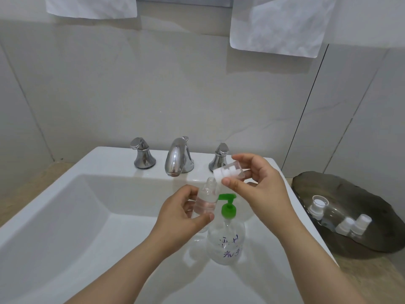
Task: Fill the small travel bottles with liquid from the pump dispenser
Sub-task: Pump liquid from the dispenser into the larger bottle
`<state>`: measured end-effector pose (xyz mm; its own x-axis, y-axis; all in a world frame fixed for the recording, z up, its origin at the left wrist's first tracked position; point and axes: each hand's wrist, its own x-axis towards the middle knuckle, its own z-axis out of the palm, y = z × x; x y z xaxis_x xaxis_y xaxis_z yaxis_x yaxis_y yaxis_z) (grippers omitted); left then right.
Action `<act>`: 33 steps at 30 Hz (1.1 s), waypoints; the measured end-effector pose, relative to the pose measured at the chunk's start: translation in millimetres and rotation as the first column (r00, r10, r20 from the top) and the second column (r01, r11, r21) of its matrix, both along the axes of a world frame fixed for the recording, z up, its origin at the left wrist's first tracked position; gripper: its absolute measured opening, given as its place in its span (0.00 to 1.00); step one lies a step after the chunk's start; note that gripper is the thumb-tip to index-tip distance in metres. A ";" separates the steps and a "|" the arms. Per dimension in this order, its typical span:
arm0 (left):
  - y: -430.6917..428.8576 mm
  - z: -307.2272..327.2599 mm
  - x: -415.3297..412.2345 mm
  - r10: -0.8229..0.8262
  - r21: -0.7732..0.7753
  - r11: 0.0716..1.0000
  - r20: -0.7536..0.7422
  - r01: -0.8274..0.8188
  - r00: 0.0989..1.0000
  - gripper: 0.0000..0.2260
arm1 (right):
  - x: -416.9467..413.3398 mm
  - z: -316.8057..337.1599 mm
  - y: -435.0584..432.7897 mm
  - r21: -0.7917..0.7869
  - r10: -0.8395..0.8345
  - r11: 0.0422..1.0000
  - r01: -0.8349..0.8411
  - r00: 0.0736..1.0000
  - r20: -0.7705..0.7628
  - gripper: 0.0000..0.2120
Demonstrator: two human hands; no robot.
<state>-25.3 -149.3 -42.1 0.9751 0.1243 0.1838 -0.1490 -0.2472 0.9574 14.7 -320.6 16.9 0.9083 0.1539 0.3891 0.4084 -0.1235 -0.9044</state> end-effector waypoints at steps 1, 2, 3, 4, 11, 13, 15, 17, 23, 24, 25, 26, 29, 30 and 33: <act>0.0 -0.2 -0.3 -0.002 0.009 1.000 0.002 0.002 1.000 0.14 | -1.1 -0.3 0.7 -0.035 -0.007 0.999 0.008 1.000 0.020 0.19; -0.1 0.1 -0.7 -0.007 0.017 1.000 0.007 0.007 1.000 0.14 | -1.6 -0.9 1.1 -0.050 -0.005 0.999 0.007 0.999 0.033 0.19; -0.1 0.4 -1.3 -0.012 0.027 1.000 0.014 0.011 1.000 0.15 | -2.1 -1.4 1.4 -0.056 0.003 0.998 -0.001 0.999 0.042 0.20; 0.1 1.3 -1.7 -0.018 0.038 0.999 0.022 0.017 1.000 0.15 | -2.6 -1.9 1.9 -0.067 0.015 0.998 -0.011 0.998 0.054 0.20; 1.0 2.8 -2.6 -0.022 0.080 0.997 0.033 0.020 0.999 0.14 | -5.7 -5.3 3.3 -0.125 0.132 0.984 -0.129 0.991 0.022 0.21; 1.1 2.4 -2.0 -0.026 0.084 0.996 0.035 0.023 0.999 0.14 | -5.3 -4.5 2.7 -0.137 0.153 0.979 -0.148 0.988 0.023 0.21; 0.9 2.0 -1.9 -0.029 0.092 0.995 0.037 0.026 0.999 0.14 | -5.2 -3.5 2.3 -0.161 0.122 0.980 -0.113 0.991 0.046 0.21; 0.7 1.8 -2.7 -0.040 0.095 0.995 0.037 0.036 0.999 0.13 | -4.9 -3.2 2.1 -0.176 0.067 0.983 -0.051 0.994 0.084 0.19; 1.2 2.3 -3.2 -0.066 0.111 0.992 0.035 0.062 0.997 0.14 | -5.4 -3.5 1.8 -0.170 0.068 0.984 -0.054 0.995 0.076 0.17; 1.5 2.3 -2.9 -0.066 0.111 0.992 0.037 0.061 0.997 0.14 | -5.3 -3.5 1.7 -0.154 0.086 0.985 -0.077 0.995 0.058 0.17; 2.0 2.3 -2.4 -0.065 0.111 0.992 0.040 0.060 0.997 0.14 | -5.2 -3.6 1.8 -0.136 0.104 0.986 -0.097 0.994 0.041 0.18; 2.2 2.2 -2.2 -0.065 0.109 0.992 0.042 0.060 0.997 0.14 | -4.9 -3.6 1.5 -0.123 0.114 0.986 -0.110 0.993 0.029 0.18; 2.9 1.7 -1.8 -0.065 0.106 0.993 0.043 0.061 0.997 0.14 | -4.4 -3.2 0.4 -0.098 0.125 0.987 -0.123 0.992 0.014 0.20; 3.1 1.5 -1.8 -0.068 0.104 0.993 0.042 0.063 0.997 0.14 | -4.6 -2.9 0.1 -0.091 0.130 0.988 -0.128 0.991 0.014 0.20; 3.2 1.3 -1.7 -0.072 0.092 0.993 0.039 0.068 0.997 0.15 | -4.9 -2.9 -0.6 -0.072 0.149 0.986 -0.147 0.989 0.016 0.20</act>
<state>-27.0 -146.1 -40.8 0.9720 0.0369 0.2320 -0.2084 -0.3197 0.9243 9.8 -321.2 14.0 0.8649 0.3136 0.3919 0.4463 -0.1234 -0.8863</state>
